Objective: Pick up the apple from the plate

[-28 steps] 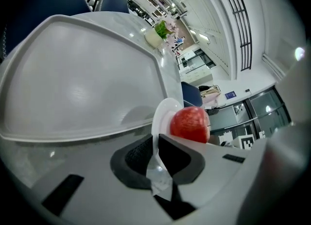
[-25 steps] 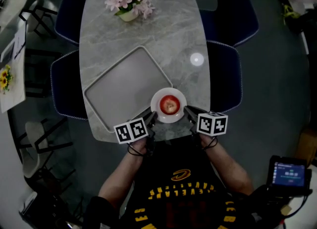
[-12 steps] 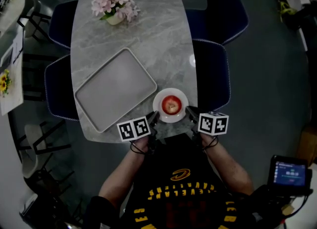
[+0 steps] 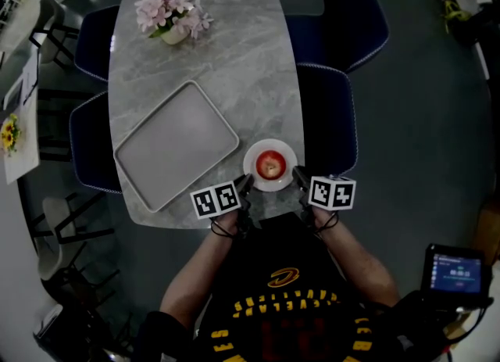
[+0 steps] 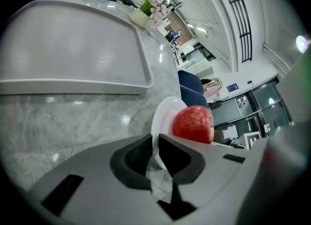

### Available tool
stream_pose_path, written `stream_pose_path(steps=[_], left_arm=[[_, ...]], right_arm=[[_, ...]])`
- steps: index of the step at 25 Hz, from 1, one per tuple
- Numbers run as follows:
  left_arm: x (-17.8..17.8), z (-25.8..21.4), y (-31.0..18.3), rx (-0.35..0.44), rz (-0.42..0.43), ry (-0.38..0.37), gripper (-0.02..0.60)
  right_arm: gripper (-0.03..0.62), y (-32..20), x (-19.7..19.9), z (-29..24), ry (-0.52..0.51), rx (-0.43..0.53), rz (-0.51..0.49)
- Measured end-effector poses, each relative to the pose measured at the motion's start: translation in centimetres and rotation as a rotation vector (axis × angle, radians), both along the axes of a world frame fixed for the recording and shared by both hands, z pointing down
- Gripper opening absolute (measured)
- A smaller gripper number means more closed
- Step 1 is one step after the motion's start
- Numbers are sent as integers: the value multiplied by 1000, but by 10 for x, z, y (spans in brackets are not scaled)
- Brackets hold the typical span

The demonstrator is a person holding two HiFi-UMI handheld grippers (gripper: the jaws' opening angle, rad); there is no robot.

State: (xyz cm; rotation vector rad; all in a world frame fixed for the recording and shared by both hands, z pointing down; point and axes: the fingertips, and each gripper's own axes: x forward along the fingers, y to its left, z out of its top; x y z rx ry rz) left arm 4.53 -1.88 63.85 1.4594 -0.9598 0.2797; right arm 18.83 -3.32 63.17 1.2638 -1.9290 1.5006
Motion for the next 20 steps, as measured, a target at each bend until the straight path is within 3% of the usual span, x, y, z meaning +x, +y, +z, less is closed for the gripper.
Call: stream_pose_path(steps=[20], left_arm=[[5,25,-14,-68,26,-38,41]], right_arm=[[41,-13,6,27,9,-61,3]])
